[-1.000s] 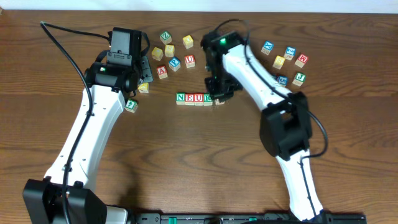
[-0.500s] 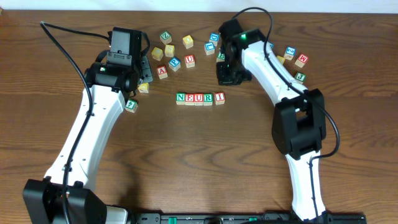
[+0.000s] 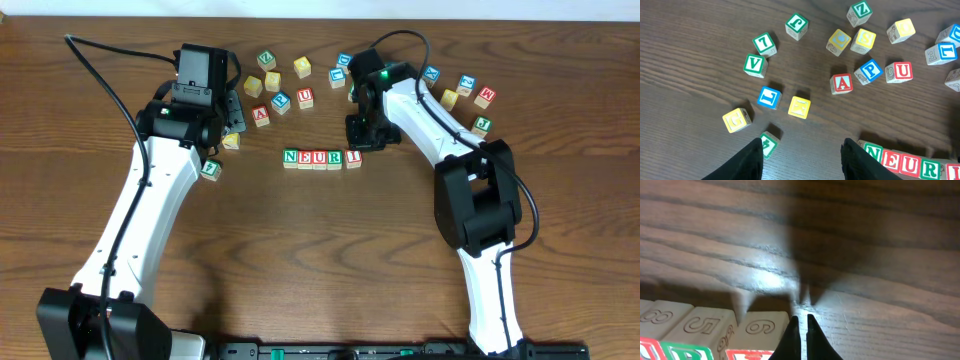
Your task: Spell out NEURIPS
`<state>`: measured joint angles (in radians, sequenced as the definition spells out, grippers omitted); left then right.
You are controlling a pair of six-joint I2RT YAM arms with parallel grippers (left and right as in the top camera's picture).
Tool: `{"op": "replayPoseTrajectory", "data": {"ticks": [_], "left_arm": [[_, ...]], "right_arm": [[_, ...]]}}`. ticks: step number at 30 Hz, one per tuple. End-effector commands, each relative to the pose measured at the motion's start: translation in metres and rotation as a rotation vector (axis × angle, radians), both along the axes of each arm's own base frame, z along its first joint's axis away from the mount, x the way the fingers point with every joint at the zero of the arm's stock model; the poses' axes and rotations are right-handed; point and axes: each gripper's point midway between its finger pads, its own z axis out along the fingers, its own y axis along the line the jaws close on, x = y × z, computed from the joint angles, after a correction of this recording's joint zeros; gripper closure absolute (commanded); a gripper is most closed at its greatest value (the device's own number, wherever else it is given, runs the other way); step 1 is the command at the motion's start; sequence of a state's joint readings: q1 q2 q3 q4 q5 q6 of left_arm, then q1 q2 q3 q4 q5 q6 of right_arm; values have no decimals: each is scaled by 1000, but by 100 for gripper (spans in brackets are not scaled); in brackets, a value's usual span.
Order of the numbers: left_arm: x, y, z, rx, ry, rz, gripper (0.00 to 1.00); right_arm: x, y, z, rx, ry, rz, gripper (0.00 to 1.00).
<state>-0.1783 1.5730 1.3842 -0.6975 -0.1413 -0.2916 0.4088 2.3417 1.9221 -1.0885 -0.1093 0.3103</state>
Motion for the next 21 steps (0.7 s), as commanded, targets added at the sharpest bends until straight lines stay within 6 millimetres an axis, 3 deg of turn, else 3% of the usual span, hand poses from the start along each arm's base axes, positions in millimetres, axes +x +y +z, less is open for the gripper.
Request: {"op": "replayPoseTrajectory", "data": {"ticks": [1, 21], "left_arm": [[-1, 4, 0, 8, -3, 20, 50], [-1, 4, 0, 8, -3, 20, 50]], "right_arm": [[-9, 5, -2, -4, 28, -2, 99], [-21, 21, -1, 24, 58, 8, 99]]}}
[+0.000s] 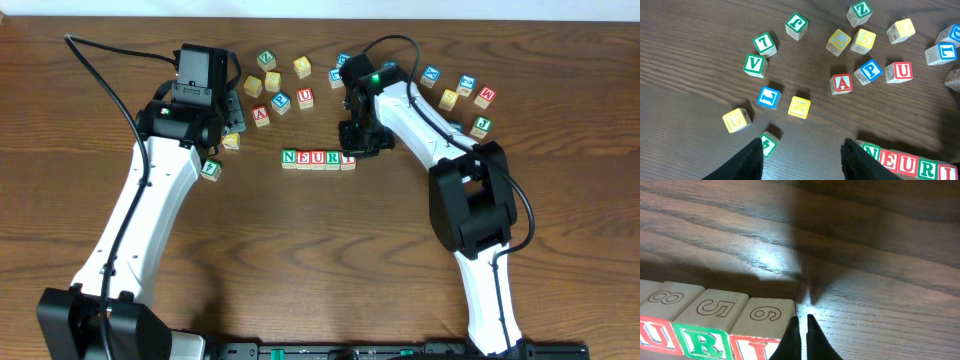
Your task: Spell out NEURIPS
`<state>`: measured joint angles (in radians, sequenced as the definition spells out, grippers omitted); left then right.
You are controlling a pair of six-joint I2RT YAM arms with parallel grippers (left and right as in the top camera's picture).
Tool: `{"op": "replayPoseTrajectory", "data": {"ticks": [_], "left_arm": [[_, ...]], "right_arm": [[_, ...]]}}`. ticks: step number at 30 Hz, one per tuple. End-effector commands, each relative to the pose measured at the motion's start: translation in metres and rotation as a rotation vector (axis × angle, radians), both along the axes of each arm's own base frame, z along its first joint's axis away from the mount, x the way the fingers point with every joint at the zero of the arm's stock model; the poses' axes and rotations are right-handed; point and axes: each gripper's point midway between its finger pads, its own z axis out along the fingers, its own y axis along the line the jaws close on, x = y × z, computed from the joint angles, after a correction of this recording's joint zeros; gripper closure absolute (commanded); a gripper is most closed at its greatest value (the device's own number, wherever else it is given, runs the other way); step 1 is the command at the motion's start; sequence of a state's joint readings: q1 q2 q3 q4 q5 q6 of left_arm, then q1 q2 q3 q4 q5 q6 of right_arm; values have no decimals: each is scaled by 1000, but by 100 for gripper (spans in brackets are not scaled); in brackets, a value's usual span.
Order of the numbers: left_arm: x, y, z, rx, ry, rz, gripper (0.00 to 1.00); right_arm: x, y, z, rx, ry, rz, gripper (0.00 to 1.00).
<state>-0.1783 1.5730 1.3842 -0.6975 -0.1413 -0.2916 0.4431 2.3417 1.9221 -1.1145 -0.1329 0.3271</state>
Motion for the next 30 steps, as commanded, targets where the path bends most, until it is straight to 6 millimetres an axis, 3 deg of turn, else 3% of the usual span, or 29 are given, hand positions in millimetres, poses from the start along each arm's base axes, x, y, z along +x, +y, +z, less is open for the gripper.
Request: {"op": "replayPoseTrajectory", "data": {"ticks": [1, 9, 17, 19, 24, 30], "left_arm": [[-1, 4, 0, 8, -3, 20, 50], [-1, 4, -1, 8, -2, 20, 50], [-1, 4, -1, 9, -2, 20, 50], [-1, 4, 0, 9, -3, 20, 50], [4, 3, 4, 6, -29, 18, 50], [8, 15, 17, 4, -57, 42, 50]], "right_arm": [[-7, 6, -1, 17, 28, -15, 99], [-24, 0, -1, -11, 102, -45, 97], [-20, -4, 1, -24, 86, -40, 99], [-14, -11, 9, -42, 70, -35, 98], [8, -27, 53, -85, -13, 20, 87], [39, -5, 100, 8, -166, 58, 80]]}}
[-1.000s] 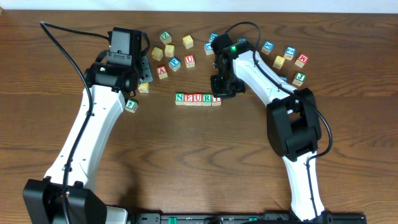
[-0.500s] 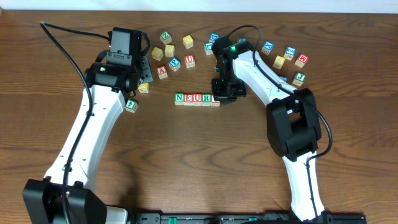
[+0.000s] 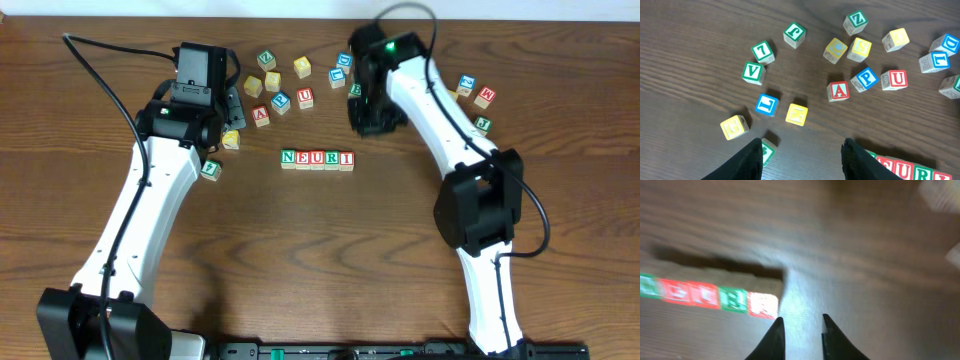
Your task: Spell out NEURIPS
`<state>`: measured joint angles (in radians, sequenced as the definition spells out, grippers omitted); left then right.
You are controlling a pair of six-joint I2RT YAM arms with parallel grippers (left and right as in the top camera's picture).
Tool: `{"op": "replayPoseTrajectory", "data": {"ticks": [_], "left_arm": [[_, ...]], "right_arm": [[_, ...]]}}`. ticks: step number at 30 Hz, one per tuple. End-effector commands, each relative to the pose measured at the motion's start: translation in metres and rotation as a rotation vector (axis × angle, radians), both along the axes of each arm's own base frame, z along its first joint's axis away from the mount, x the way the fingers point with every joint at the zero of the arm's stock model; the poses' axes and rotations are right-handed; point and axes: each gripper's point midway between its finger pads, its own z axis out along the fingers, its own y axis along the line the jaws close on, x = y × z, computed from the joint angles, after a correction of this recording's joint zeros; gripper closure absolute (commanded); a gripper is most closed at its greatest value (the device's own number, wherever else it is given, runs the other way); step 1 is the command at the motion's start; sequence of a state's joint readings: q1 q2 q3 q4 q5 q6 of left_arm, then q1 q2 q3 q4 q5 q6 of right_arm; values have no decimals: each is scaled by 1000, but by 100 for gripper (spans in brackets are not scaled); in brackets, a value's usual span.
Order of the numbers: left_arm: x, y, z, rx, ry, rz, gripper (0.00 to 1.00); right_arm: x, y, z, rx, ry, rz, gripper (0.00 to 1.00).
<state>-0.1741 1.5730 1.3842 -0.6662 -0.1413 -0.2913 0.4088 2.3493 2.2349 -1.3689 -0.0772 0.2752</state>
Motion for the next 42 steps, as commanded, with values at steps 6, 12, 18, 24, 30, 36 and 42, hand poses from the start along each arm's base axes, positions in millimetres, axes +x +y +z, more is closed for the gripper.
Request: {"op": "replayPoseTrajectory", "data": {"ticks": [6, 12, 18, 24, 30, 36, 42], "left_arm": [[-8, 58, 46, 2, -103, 143, 50], [-32, 99, 70, 4, -140, 246, 50], [-44, 115, 70, 18, -115, 282, 50], [-49, 132, 70, 32, -110, 312, 50], [-50, 132, 68, 29, -100, 317, 50], [-57, 131, 61, 29, -64, 317, 50], [-58, 130, 54, 20, -37, 314, 50]], "right_arm": [[44, 55, 43, 169, -250, 63, 73], [64, 102, 62, 245, -419, 141, 67], [66, 136, 75, 214, -551, 228, 48], [60, 149, 101, 201, -606, 296, 39], [69, 156, 122, 208, -695, 364, 40], [79, 162, 126, 190, -763, 384, 40], [85, 166, 113, 187, -782, 379, 40]]}}
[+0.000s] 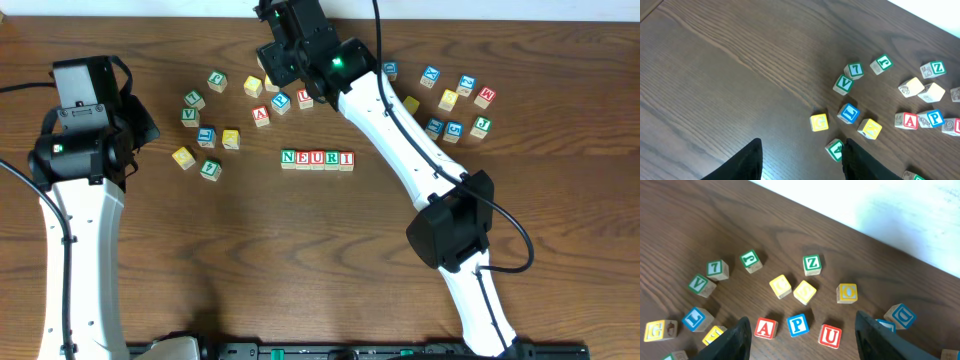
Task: Spell out NEURIPS
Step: 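Move the right gripper over the blue P block and grasp it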
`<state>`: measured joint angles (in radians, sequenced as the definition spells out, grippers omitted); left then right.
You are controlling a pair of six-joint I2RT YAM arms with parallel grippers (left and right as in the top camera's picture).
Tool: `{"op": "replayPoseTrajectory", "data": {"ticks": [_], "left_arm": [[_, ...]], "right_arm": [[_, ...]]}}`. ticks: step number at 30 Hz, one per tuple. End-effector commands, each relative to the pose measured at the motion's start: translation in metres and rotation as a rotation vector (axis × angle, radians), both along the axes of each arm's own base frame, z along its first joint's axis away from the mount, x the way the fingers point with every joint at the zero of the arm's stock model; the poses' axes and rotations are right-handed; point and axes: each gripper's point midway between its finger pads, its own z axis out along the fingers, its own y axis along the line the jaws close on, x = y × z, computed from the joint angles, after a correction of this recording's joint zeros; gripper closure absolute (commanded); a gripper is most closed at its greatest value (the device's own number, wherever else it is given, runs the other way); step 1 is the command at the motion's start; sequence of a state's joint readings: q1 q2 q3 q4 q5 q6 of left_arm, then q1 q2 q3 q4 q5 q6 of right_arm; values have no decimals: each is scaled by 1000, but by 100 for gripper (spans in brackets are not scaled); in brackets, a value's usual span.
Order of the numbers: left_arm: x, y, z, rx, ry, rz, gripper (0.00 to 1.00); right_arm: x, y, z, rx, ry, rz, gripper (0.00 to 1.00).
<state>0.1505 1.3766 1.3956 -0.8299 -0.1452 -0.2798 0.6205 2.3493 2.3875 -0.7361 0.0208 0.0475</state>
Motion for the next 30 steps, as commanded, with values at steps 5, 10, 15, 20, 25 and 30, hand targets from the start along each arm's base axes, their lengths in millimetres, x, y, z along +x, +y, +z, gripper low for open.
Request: {"op": "replayPoseTrajectory", "data": {"ticks": [5, 10, 15, 20, 25, 30], "left_arm": [[8, -4, -6, -21, 15, -27, 50], [12, -3, -17, -26, 43, -27, 50], [13, -3, -23, -36, 58, -17, 50], [13, -3, -24, -41, 57, -9, 50], [13, -3, -24, -41, 57, -9, 50], [13, -3, -24, -41, 57, -9, 50]], "right_arm": [[-2, 4, -34, -33, 45, 6, 46], [-7, 14, -65, -53, 98, 48, 50], [-12, 21, -92, -98, 121, 82, 52], [-13, 20, -118, -127, 159, 80, 52], [-11, 15, -140, -164, 179, 62, 52], [-10, 9, -165, -198, 205, 54, 54]]}}
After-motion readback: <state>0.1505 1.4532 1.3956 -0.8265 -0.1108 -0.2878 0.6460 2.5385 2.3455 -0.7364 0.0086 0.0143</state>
